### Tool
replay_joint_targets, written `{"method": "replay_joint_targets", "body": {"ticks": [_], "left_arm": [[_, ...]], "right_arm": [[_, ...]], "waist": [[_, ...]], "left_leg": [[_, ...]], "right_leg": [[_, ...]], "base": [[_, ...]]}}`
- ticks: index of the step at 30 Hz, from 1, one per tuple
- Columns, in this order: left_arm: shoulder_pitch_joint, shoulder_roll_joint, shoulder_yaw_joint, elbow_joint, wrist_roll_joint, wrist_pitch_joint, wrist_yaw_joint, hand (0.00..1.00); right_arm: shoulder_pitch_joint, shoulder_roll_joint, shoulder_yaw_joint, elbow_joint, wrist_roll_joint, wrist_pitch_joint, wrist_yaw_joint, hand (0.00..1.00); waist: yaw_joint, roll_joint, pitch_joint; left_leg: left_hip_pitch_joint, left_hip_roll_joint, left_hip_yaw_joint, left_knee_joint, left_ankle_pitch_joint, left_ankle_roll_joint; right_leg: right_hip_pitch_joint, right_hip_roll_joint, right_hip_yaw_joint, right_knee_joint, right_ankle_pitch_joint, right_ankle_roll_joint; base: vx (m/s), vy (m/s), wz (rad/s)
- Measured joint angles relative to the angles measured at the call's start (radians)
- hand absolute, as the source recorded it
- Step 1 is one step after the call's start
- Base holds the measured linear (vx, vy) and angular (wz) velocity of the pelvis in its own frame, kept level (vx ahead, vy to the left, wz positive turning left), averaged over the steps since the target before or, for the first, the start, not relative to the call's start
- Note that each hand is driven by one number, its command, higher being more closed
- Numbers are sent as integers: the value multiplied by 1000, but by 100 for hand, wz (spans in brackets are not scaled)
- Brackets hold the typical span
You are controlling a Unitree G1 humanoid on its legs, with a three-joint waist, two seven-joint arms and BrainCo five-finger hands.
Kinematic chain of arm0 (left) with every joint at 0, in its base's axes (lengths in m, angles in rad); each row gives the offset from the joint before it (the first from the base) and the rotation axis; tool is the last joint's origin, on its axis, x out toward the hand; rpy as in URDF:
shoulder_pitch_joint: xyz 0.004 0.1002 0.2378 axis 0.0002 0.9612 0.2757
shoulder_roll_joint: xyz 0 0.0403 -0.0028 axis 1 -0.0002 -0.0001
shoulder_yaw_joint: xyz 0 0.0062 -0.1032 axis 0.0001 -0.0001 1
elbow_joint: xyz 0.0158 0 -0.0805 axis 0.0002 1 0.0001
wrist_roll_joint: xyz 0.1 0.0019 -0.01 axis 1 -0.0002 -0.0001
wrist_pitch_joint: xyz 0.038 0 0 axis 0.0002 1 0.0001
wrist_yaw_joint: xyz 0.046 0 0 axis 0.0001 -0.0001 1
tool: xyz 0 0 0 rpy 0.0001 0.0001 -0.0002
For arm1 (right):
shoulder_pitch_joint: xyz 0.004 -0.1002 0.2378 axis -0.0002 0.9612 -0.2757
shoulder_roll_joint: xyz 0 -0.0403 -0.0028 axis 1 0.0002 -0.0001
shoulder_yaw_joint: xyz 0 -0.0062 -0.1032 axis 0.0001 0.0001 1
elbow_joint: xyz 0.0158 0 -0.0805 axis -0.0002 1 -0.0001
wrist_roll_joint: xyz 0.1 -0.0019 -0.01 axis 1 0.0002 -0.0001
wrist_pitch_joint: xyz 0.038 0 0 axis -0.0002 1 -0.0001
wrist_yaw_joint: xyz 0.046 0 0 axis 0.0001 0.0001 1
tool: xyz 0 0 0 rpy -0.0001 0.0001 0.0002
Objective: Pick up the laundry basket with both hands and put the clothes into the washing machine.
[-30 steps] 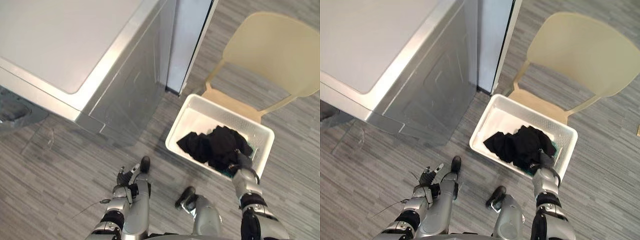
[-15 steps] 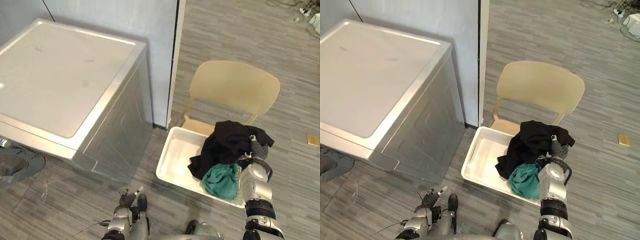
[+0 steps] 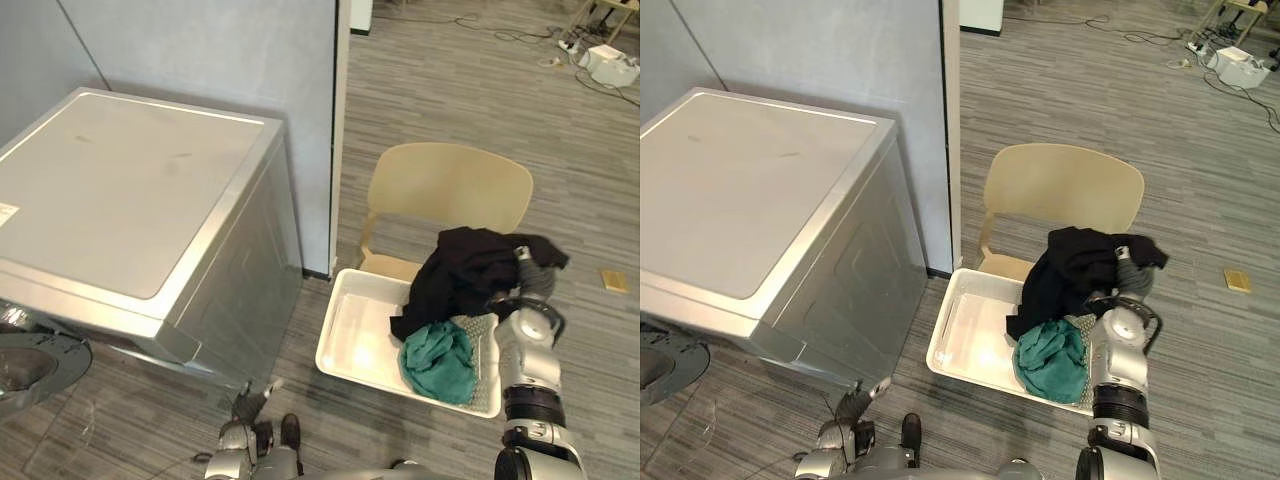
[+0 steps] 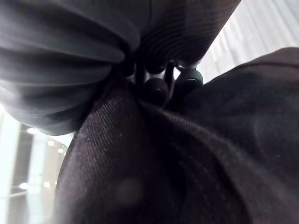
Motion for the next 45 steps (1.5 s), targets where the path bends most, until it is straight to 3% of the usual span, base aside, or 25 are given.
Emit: {"method": "replay_joint_targets", "body": {"ticks": [4, 7, 10, 17, 24, 29, 31, 35, 39, 45], "left_arm": [[2, -6, -81, -308, -68, -9, -16, 0], [-21, -5, -126, -513, -94, -49, -18, 0], [-73, -2, -137, -559, -102, -71, -17, 0], [-211, 4, -303, -482, -146, -84, -19, 0], [-348, -5, -389, -377, -118, -75, -21, 0], [-443, -9, -480, -245, -60, -59, -40, 0], [-466, -15, -485, -172, -28, -44, -35, 0], [-487, -14, -486, -114, 1, -23, -14, 0], [-540, -11, -485, -92, 0, -23, 1, 0], [-588, -21, -513, -63, 0, -23, 10, 0]], "right_arm": [[0, -13, 6, -148, 6, -27, 15, 100], [-1, -13, 37, -247, 11, -53, 20, 100], [-8, -14, 68, -276, 11, -70, 32, 100], [-55, -9, 189, -359, 43, -73, 38, 100], [-52, 11, 270, -424, 122, -114, 82, 100], [-6, 9, 298, -451, 159, -114, 94, 100], [1, 8, 328, -463, 162, -116, 105, 100], [28, 8, 368, -463, 206, -118, 125, 100], [75, 9, 387, -463, 251, -118, 136, 100], [99, 9, 405, -463, 311, -118, 161, 100]], "waist": [[-14, 13, -26], [-28, 19, -53], [-33, 21, -76], [-58, 22, -77], [-108, 41, -96], [-118, 39, -99], [-136, 40, -102], [-140, 27, -113], [-151, 11, -123], [-164, 9, -124]], "left_leg": [[27, -10, -9, -48, 17, 24], [57, -15, 14, -62, 25, 36], [81, -13, 44, -65, 25, 37], [157, 9, 146, -90, 16, 39], [176, 16, 249, -91, 1, 34], [176, 26, 273, -94, -6, 24], [179, 28, 290, -93, -9, 20], [199, 35, 311, -93, -18, 12], [199, 41, 322, -93, -20, 10], [198, 44, 324, -94, -21, 10]], "right_leg": [[2, -3, 1, -3, 3, 1], [8, -8, 31, -8, 10, 4], [12, -3, 65, -20, 23, 2], [6, 28, 202, -59, 58, -12], [-50, 40, 319, -58, 82, -17], [-65, 52, 357, -72, 92, -28], [-76, 57, 380, -72, 99, -24], [-78, 71, 422, -89, 112, -26], [-88, 78, 441, -88, 113, -28], [-91, 82, 445, -88, 113, -30]], "base": [[-95, 35, -1], [-16, 28, -20], [1, 5, -47], [-33, 5, -56], [-30, 19, -47], [-22, -8, -19], [3, -2, -29], [14, -10, -34], [5, -15, -12], [-5, -5, -3]]}}
